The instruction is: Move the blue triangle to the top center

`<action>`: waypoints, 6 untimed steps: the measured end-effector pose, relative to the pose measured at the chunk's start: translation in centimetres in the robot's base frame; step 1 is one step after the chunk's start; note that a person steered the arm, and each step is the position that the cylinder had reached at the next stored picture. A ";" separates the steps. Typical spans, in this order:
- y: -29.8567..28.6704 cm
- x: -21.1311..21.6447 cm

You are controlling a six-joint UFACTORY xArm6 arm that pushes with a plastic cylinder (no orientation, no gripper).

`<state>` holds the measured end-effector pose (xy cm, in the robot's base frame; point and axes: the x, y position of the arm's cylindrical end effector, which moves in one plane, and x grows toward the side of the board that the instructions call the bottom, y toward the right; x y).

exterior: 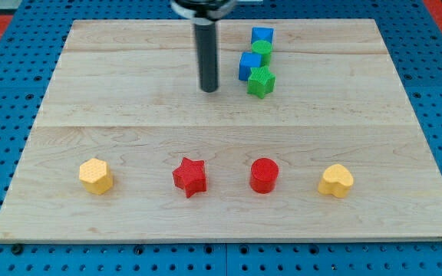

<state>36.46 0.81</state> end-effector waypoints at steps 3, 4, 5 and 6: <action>13.4 -1.4; 10.9 -4.3; 11.1 -6.3; 8.1 -9.7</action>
